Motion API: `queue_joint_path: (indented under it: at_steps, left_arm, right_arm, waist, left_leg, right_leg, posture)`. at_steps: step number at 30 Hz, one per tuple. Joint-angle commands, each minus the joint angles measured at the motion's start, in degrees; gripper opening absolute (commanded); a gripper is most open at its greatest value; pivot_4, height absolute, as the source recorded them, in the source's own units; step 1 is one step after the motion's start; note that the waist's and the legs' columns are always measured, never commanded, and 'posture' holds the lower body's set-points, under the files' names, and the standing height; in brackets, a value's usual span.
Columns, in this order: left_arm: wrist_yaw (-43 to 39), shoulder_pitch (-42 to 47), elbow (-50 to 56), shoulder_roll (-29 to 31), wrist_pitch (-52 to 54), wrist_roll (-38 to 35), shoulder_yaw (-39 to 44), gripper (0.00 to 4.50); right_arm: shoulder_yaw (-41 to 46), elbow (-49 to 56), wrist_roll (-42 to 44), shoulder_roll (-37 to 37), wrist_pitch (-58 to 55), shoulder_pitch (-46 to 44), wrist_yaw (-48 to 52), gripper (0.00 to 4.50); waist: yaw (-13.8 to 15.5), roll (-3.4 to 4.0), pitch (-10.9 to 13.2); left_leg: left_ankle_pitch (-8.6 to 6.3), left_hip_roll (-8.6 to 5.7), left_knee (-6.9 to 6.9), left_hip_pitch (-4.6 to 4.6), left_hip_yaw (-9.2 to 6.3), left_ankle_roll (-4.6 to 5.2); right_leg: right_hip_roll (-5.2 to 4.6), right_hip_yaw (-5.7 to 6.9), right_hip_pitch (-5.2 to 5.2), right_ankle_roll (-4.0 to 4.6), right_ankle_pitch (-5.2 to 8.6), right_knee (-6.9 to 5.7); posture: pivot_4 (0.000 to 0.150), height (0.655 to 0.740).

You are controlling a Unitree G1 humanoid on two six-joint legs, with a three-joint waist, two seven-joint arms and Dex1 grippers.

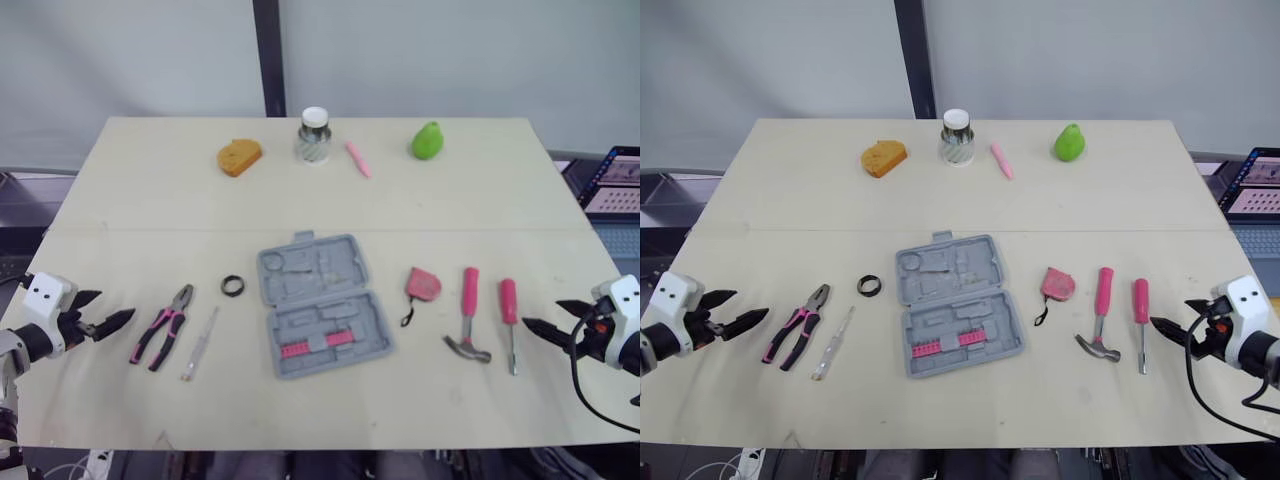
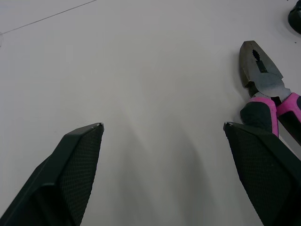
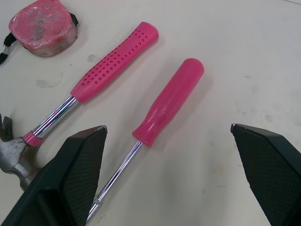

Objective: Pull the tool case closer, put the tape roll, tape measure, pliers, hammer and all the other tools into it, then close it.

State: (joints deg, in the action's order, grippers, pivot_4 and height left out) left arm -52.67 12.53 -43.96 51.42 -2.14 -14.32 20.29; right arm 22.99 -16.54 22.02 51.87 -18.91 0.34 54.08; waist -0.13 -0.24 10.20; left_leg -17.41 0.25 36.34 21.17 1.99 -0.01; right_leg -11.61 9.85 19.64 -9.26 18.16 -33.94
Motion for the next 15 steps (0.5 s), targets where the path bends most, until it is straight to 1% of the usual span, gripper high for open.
queue_joint_path:
  at_steps: [1,15]
  left_arm:
    - [-0.02,-0.04,-0.34,1.03,-0.49,-1.04,1.84,4.37]
    - [1.04,0.13,0.29,0.76,-0.14,-0.99,1.78,4.37]
  right_arm:
    - [1.41,-0.24,0.37,0.11,1.31,-0.30,0.92,4.50]
    - [2.01,-1.05,0.74,0.31,2.61,-0.36,0.71,4.50]
  waist:
    - [0.00,0.00,0.00]
    - [0.00,0.00,0.00]
  left_leg:
    - [0.00,0.00,0.00,0.00,0.00,0.00]
    - [0.00,0.00,0.01,0.00,0.00,0.00]
  right_leg:
    - [0.00,0.00,0.00,0.00,0.00,0.00]
    - [0.00,0.00,0.00,0.00,0.00,0.00]
  posture:
    - [0.150,0.7400]
    - [0.150,0.7400]
